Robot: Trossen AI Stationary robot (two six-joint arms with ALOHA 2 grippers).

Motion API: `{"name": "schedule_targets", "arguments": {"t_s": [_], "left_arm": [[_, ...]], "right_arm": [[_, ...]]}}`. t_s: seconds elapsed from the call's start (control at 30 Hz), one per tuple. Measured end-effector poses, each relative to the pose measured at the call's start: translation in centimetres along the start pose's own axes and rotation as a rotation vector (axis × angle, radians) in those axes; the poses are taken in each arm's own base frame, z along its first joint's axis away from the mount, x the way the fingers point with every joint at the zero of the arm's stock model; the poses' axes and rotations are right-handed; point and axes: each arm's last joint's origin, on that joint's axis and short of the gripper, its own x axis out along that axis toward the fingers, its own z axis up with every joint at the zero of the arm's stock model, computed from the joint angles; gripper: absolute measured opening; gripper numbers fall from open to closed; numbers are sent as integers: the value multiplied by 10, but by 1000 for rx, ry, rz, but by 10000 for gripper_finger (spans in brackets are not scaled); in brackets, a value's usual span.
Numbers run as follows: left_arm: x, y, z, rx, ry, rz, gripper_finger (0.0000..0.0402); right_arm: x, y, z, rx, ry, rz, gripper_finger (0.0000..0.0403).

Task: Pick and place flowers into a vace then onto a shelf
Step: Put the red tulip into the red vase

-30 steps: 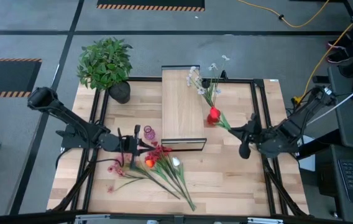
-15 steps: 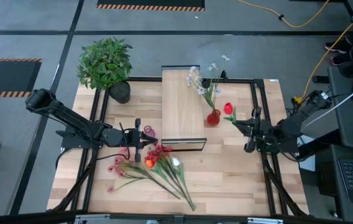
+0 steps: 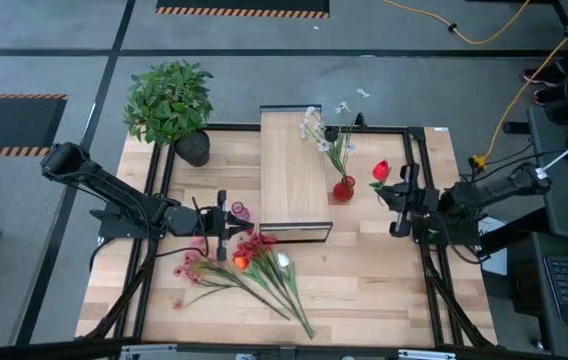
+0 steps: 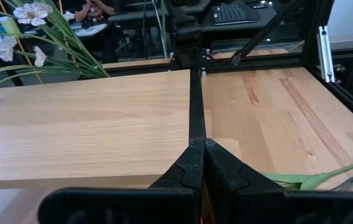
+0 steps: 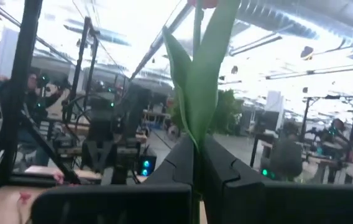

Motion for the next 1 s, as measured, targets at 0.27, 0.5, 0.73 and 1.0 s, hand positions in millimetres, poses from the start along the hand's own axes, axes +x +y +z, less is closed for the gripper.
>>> {"name": "schedule_targets", "arguments": {"t_s": [0.27, 0.5, 0.73, 1.0], "left_arm": [[0, 0, 0, 0, 0, 0, 4], [0, 0, 0, 0, 0, 0, 4], [0, 0, 0, 0, 0, 0, 4], [0, 0, 0, -8, 1, -9, 4]], "right_arm": [[7, -17, -5, 13, -30, -1, 4], [11, -35, -8, 14, -64, 3, 4], [32, -52, 0, 37, -25, 57, 4], [41, -63, -9, 24, -72, 18, 4]]}}
